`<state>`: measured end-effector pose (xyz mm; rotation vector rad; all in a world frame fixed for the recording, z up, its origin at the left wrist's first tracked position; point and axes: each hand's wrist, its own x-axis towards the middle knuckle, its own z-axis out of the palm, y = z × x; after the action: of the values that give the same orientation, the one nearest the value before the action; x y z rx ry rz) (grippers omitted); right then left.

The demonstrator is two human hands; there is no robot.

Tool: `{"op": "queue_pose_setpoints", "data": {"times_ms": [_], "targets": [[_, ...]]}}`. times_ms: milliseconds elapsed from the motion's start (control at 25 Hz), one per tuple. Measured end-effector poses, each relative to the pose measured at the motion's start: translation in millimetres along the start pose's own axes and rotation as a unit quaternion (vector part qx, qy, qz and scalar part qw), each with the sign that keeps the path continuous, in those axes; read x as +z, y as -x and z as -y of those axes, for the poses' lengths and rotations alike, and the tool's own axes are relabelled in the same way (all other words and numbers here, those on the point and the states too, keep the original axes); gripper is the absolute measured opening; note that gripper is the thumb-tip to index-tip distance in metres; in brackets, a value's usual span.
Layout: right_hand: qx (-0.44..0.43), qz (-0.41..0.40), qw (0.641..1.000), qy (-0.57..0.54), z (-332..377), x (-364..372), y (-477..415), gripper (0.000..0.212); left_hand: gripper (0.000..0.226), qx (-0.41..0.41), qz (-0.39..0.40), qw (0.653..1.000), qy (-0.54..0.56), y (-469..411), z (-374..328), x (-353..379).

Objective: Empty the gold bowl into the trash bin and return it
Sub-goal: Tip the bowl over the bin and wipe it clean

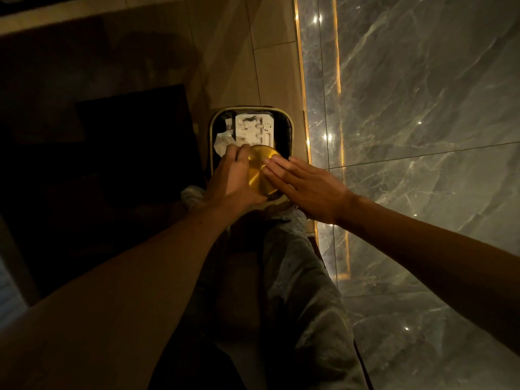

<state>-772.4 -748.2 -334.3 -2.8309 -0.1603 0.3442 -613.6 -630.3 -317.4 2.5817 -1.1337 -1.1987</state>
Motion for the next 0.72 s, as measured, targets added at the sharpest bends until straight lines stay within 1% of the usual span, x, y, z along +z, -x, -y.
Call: {"op": "queue_pose_setpoints", "data": {"times_ms": [120,320,400,480,560,720], "targets": [[0.012,-0.004,1.0,-0.028,0,0,1,0.076,0.112,0.002,0.003,1.0,0.005,1,-1,-2],[0.026,-0.014,0.999,-0.036,2,2,0,0.074,0.11,-0.004,-0.006,1.0,0.014,2,-4,-8],[0.02,0.004,0.999,-0.03,2,2,1,0.078,0.11,-0.006,0.003,1.0,-0.003,3,-6,-10],[0.03,-0.006,0.999,-0.04,0,2,2,0.075,0.108,0.003,0.003,1.0,-0.002,3,-8,-11],[0.027,0.004,0.999,-0.03,-1,2,3,0.078,0.107,0.008,0.001,1.0,-0.014,3,-7,-13],[0.036,-0.002,0.999,-0.021,1,6,7,0.08,0.101,0.025,0.0,0.999,-0.033,2,-10,-12]]}}
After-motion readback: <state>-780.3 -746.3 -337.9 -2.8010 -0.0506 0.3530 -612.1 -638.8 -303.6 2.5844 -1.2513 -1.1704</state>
